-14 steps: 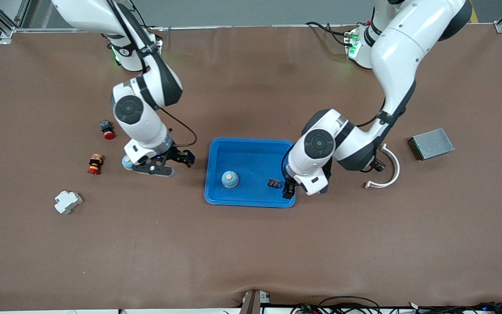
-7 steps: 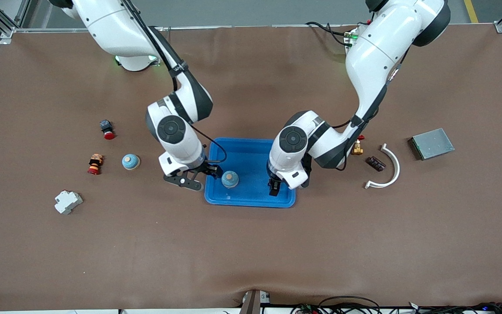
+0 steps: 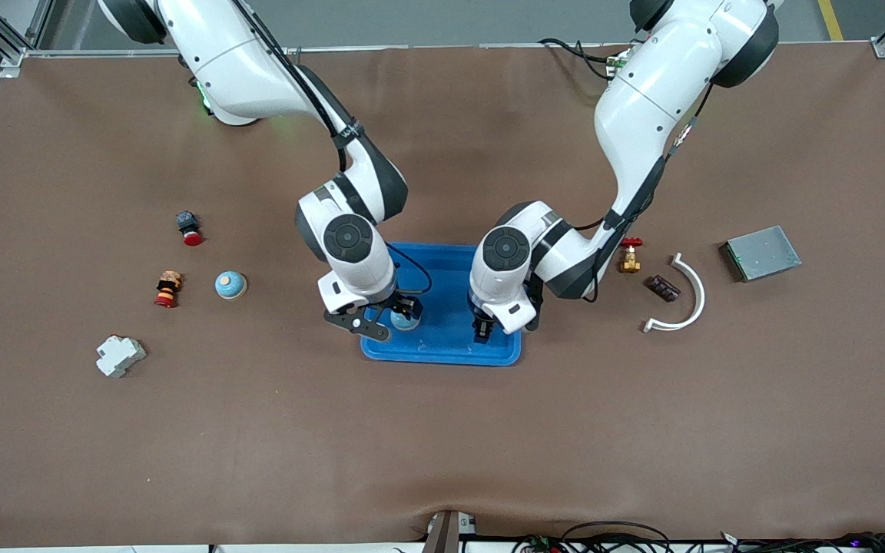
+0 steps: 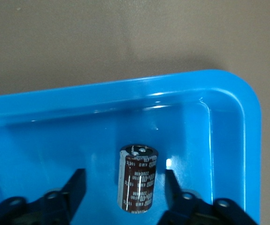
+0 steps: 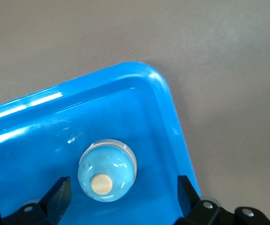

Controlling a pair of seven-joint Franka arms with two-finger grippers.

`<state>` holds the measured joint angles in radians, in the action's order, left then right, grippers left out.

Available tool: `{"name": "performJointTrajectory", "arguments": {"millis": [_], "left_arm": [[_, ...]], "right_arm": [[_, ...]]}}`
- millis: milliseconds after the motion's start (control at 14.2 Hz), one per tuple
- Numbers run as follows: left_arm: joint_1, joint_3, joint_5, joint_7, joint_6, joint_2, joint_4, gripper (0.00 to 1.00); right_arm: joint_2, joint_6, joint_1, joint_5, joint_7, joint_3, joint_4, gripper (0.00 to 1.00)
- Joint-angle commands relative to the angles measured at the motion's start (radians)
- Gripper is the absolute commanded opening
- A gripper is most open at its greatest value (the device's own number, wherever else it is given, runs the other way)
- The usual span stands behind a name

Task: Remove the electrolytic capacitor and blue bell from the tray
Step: 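Reach the right gripper to the second bell while the left gripper reaches capacitor, then grasp the bell with the right gripper while the left gripper grasps capacitor, then carry the bell with the right gripper while the left gripper carries capacitor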

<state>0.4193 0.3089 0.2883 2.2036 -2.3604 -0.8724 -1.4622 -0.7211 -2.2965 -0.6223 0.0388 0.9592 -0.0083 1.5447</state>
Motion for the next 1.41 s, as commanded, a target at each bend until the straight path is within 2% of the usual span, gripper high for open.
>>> {"name": "performJointTrajectory", "arguments": {"millis": [0,141,353,495,565,636,707,777,1131,1343], "left_arm": [[0.013,-0.013,0.002,0.002,-0.013,-0.016,0.025,0.38],[0.012,-0.013,0.003,-0.007,-0.013,-0.016,0.026,0.02],[0.012,-0.013,0.003,-0.03,-0.013,-0.005,0.029,0.0],[0.007,-0.013,0.006,-0.028,-0.004,0.018,0.049,0.0],[-0.002,-0.013,0.011,-0.039,0.003,0.041,0.049,0.0],[-0.022,-0.013,0.009,-0.08,0.021,0.07,0.048,0.0],[-0.048,-0.002,0.003,-0.119,0.058,0.09,0.048,0.0],[-0.06,-0.002,0.003,-0.14,0.088,0.116,0.046,0.0],[-0.163,-0.001,-0.008,-0.434,0.271,0.219,0.034,0.0],[-0.255,-0.001,-0.008,-0.618,0.311,0.268,-0.029,0.0]], "right_arm": [[-0.058,0.019,-0.028,-0.008,0.045,-0.015,-0.074,1.0],[-0.089,0.014,-0.042,-0.008,0.056,-0.019,-0.097,1.0],[-0.115,0.014,-0.048,-0.069,0.111,-0.018,-0.112,1.0],[-0.12,0.009,-0.048,-0.079,0.113,-0.018,-0.112,1.0],[-0.121,0.009,-0.047,-0.077,0.11,-0.018,-0.112,0.88],[-0.123,0.009,-0.044,-0.077,0.107,-0.016,-0.115,0.55],[-0.124,0.009,-0.043,-0.076,0.111,-0.016,-0.117,0.15],[-0.124,0.009,-0.045,-0.071,0.116,-0.016,-0.118,0.0],[-0.113,0.031,-0.036,-0.056,0.13,-0.013,-0.152,0.0],[-0.104,0.185,-0.027,-0.057,0.086,-0.009,-0.228,0.0]]}}
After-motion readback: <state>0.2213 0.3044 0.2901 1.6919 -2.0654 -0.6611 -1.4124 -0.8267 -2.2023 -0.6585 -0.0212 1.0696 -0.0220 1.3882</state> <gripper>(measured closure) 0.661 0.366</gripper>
